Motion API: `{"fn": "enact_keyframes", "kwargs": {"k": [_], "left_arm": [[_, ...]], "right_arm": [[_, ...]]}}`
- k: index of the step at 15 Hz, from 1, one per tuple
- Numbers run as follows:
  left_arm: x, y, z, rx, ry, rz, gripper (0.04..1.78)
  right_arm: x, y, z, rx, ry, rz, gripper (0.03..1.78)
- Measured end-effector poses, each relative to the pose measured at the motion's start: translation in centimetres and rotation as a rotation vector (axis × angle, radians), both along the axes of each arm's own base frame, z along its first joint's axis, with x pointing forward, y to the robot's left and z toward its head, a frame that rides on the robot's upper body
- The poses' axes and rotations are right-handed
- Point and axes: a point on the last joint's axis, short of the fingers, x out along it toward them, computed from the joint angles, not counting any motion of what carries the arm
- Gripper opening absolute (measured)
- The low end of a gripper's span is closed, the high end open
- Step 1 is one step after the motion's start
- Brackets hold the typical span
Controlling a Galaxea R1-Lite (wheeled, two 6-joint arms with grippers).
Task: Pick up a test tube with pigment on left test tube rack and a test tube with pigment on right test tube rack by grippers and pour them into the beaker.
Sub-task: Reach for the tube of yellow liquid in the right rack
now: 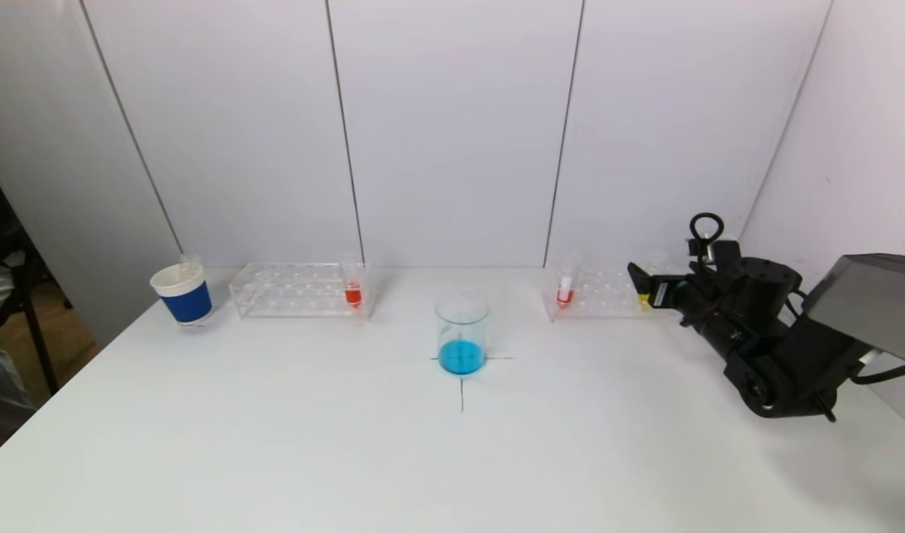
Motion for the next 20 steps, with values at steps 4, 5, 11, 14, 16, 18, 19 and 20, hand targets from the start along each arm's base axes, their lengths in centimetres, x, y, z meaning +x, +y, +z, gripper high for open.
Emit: {"fn": "enact_keyframes", "kwargs": {"k": [4, 5, 11, 14, 16, 18, 19, 20], "left_arm": [[0.0, 0.0, 0.0, 0.000, 0.000, 0.000, 1.77], [0.0, 0.0, 0.0, -0.001, 0.000, 0.001, 1.77], [0.0, 0.0, 0.0, 0.000, 0.000, 0.000, 1.77], [0.0, 0.0, 0.0, 0.000, 0.000, 0.000, 1.77], [0.0, 0.0, 0.0, 0.000, 0.000, 0.000, 1.77], [0.0, 0.0, 0.0, 0.000, 0.000, 0.000, 1.77], [0.0, 0.0, 0.0, 0.000, 0.000, 0.000, 1.77], [0.0, 0.0, 0.0, 0.000, 0.000, 0.000, 1.77]], "right_arm": [[0.9, -0.3, -0.5, -0.003, -0.007, -0.008, 1.77], [1.1, -0.4, -0.6, -0.005, -0.008, -0.011, 1.77], [2.1, -0.6, -1.3, -0.009, -0.004, -0.016, 1.77], [2.5, -0.6, -1.7, -0.011, -0.004, -0.016, 1.77], [2.6, -0.4, -1.9, -0.011, -0.003, -0.012, 1.77], [2.7, -0.2, -2.0, -0.012, 0.000, -0.007, 1.77], [2.7, 0.0, -2.1, -0.013, 0.000, -0.004, 1.77], [2.7, 0.1, -2.1, -0.013, 0.001, -0.002, 1.77]]}}
